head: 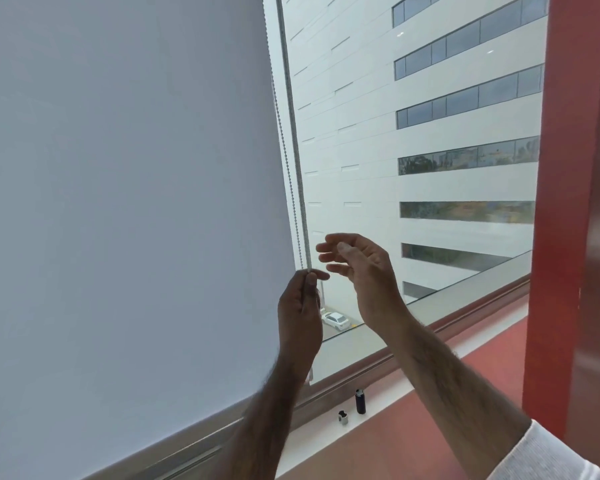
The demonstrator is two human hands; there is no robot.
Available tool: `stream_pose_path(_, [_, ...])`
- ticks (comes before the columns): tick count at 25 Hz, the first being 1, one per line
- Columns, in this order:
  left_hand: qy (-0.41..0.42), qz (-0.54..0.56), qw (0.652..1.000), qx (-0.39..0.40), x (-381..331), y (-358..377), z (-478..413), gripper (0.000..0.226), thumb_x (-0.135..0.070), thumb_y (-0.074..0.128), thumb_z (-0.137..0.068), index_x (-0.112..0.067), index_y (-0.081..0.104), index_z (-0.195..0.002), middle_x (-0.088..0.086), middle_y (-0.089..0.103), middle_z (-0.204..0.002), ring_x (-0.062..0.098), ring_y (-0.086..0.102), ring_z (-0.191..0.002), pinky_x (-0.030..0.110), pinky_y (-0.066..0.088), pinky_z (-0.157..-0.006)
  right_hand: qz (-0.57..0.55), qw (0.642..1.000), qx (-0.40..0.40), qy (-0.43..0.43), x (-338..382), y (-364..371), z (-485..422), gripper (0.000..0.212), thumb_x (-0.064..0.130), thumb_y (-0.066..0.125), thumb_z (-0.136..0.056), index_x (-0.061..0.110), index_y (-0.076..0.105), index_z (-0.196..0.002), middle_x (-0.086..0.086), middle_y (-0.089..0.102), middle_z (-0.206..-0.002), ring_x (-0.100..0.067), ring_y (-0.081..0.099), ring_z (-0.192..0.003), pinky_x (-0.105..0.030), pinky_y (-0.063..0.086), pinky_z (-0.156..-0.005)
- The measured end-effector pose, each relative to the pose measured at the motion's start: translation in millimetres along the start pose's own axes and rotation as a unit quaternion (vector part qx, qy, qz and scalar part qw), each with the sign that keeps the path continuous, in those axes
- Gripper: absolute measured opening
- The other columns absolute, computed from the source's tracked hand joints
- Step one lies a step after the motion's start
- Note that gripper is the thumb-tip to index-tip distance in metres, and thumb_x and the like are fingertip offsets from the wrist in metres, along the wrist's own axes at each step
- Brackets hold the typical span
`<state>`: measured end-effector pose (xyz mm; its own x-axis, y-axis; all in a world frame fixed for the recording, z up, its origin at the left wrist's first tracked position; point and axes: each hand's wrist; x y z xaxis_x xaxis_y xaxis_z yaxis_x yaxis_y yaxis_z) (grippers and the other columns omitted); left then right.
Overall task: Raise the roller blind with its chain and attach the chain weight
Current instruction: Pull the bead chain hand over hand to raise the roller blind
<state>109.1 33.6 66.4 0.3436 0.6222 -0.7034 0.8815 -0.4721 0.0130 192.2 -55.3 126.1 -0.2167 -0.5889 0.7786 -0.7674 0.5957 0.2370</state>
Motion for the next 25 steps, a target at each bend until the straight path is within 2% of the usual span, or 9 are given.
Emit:
stream_pose_path(4, [-0.017, 0.012, 1.000, 0.023, 19.6, 1.6, 26.7, 0.029, -0.023, 0.043, -0.109, -0.027, 0.069, -0.098, -0.015, 0.056, -0.063, 0.009, 0.043, -0.055, 0.030, 0.036, -0.055, -0.087, 0.991, 0.069, 0.077, 8.2, 24.8, 7.1, 0.022, 0.016, 0.046, -0.107, 0.005, 0.064, -0.107, -0.019, 0.077, -0.098, -0.033, 0.069, -0.086, -0.039, 0.053, -0.073])
stream_pose_path(6, [-0.023, 0.027, 0.999, 0.035, 20.0, 4.1, 28.1, 0.027, -0.026, 0.044, -0.109, -0.022, 0.070, -0.106, -0.013, 0.065, -0.074, 0.010, 0.055, -0.065, 0.033, 0.045, -0.061, -0.112, 0.987, 0.068, 0.089, 7.8, 30.5, 10.3, 0.019, 0.019, 0.048, -0.107, 0.007, 0.063, -0.105, -0.016, 0.074, -0.086, -0.026, 0.064, -0.069, -0.031, 0.047, -0.059])
stream_pose_path(9, [-0.032, 0.054, 0.996, 0.062, 15.6, 3.8, 25.5, 0.038, -0.048, 0.048, -0.104, -0.015, 0.067, -0.102, 0.021, 0.061, -0.082, 0.024, 0.054, -0.075, 0.040, 0.044, -0.069, -0.104, 0.991, 0.060, 0.052, 8.4, 36.9, 9.3, 0.020, 0.019, 0.050, -0.106, 0.007, 0.065, -0.100, -0.008, 0.055, -0.063, -0.015, 0.041, -0.048, -0.022, 0.028, -0.042])
stream_pose_path(12, [-0.064, 0.080, 0.991, 0.087, 8.1, 1.5, 29.2, 0.045, -0.045, 0.045, -0.102, -0.005, 0.058, -0.084, 0.003, 0.048, -0.063, 0.012, 0.043, -0.059, 0.031, 0.036, -0.055, -0.089, 0.996, 0.028, -0.001, 6.0, 40.0, 9.2, 0.026, 0.016, 0.050, -0.106, 0.008, 0.065, -0.087, -0.005, 0.027, -0.053, -0.011, 0.019, -0.041, -0.021, 0.015, -0.040])
stream_pose_path(13, [-0.074, 0.100, 0.988, 0.094, 5.6, 2.3, 29.1, 0.048, -0.048, 0.042, -0.102, -0.007, 0.059, -0.084, -0.003, 0.054, -0.065, 0.011, 0.049, -0.060, 0.029, 0.042, -0.057, -0.089, 0.996, 0.018, -0.014, 3.9, 39.6, 9.7, 0.027, 0.014, 0.050, -0.106, 0.007, 0.064, -0.085, -0.004, 0.026, -0.051, -0.011, 0.018, -0.040, -0.023, 0.014, -0.042])
stream_pose_path(16, [-0.069, 0.165, 0.981, 0.080, -4.1, 2.3, 19.2, 0.052, -0.048, 0.034, -0.106, -0.013, 0.072, -0.114, 0.002, 0.077, -0.111, 0.019, 0.070, -0.111, 0.038, 0.054, -0.101, -0.077, 0.997, 0.001, -0.027, -4.1, 36.6, 13.9, 0.027, 0.012, 0.050, -0.106, 0.000, 0.063, -0.086, 0.002, 0.034, -0.044, -0.009, 0.026, -0.036, -0.024, 0.022, -0.043])
stream_pose_path(18, [-0.065, 0.195, 0.978, 0.048, -20.4, -2.3, 0.4, 0.044, -0.037, 0.038, -0.110, -0.013, 0.066, -0.134, 0.007, 0.073, -0.131, 0.023, 0.066, -0.127, 0.041, 0.051, -0.110, -0.063, 0.998, 0.001, -0.026, -15.9, 34.3, 24.2, 0.027, 0.011, 0.050, -0.106, -0.001, 0.062, -0.085, 0.007, 0.042, -0.047, -0.004, 0.034, -0.038, -0.019, 0.030, -0.041])
stream_pose_path(22, [-0.064, 0.233, 0.967, 0.076, -58.1, -9.1, -24.9, 0.034, -0.018, 0.039, -0.111, -0.013, 0.064, -0.134, 0.013, 0.076, -0.127, 0.029, 0.072, -0.120, 0.039, 0.056, -0.104, -0.069, 0.997, 0.005, 0.029, -54.0, 20.3, 54.4, 0.026, 0.022, 0.055, -0.101, 0.003, 0.066, -0.088, 0.005, 0.039, -0.048, -0.002, 0.030, -0.037, -0.017, 0.026, -0.036])
stream_pose_path(25, [-0.099, 0.238, 0.960, 0.113, -62.5, -3.8, -18.3, 0.033, -0.022, 0.038, -0.112, -0.017, 0.067, -0.128, 0.013, 0.078, -0.108, 0.032, 0.077, -0.095, 0.042, 0.061, -0.084, -0.095, 0.995, 0.009, 0.037, -60.5, 18.5, 65.4, 0.025, 0.012, 0.051, -0.103, 0.004, 0.063, -0.082, 0.009, 0.045, -0.048, 0.001, 0.036, -0.037, -0.012, 0.030, -0.037])
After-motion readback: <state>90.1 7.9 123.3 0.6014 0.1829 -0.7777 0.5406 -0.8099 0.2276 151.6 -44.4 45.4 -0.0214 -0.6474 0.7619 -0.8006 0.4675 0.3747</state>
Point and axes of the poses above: each hand's wrist, its own z-axis away from the middle knuckle, its own y-axis out of the palm, x = y × z
